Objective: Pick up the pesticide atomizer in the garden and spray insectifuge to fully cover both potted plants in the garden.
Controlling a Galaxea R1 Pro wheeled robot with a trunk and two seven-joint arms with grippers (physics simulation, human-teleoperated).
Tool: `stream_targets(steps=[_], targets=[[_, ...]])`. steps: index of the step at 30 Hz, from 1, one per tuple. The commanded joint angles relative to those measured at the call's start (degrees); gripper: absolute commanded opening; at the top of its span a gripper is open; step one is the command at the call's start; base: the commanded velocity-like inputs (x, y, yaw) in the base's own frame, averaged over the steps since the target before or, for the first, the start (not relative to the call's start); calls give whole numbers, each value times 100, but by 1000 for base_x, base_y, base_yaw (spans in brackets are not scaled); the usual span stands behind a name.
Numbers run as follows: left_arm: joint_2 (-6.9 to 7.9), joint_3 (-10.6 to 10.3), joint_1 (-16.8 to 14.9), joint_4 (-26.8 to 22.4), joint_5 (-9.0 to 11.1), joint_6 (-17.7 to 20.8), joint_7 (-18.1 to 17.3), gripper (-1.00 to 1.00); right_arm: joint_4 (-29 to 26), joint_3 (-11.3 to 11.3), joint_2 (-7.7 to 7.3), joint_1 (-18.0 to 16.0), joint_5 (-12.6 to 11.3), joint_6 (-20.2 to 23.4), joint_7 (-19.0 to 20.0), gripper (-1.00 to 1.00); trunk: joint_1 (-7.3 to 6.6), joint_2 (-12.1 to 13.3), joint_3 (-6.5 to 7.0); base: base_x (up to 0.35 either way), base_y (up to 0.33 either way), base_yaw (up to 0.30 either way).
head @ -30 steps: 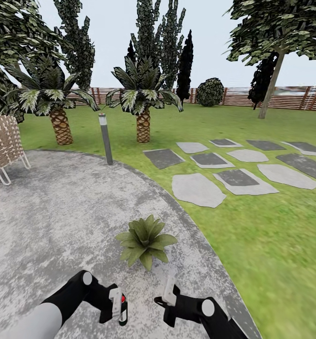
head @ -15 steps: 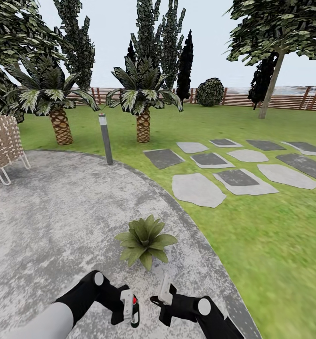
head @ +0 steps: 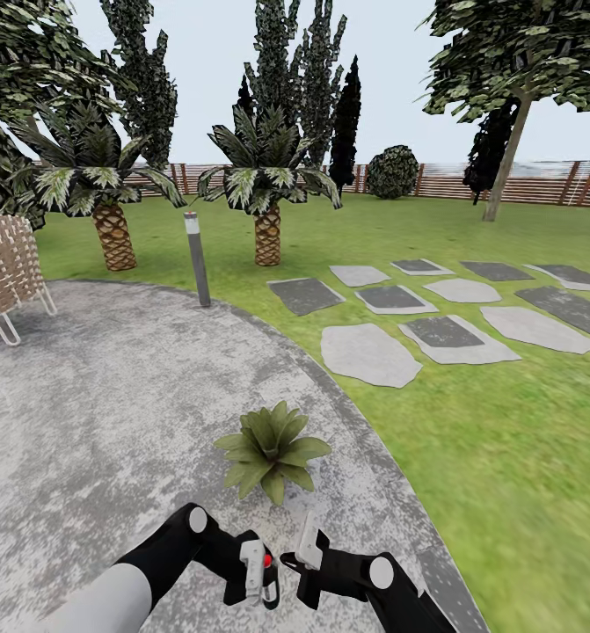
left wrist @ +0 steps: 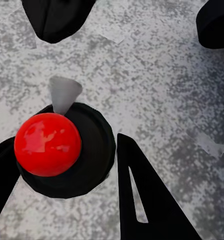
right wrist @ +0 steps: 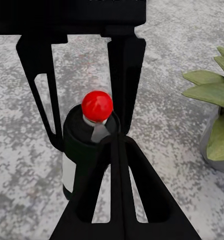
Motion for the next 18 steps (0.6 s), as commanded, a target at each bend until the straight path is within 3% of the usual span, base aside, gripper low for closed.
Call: stream_targets(steps=[1,18], targets=[[-13,2,-3,-6,-47,-62,-3,-100,-5,-8,2,-2,58,-34,0,-100,-1,-2,-5,0,0,0],[-50,6,-32,-6,-23,-95,-3,-100,-5,-8,2,-2,58,-37,-3,-100,-1,-2,-5,0,0,0]])
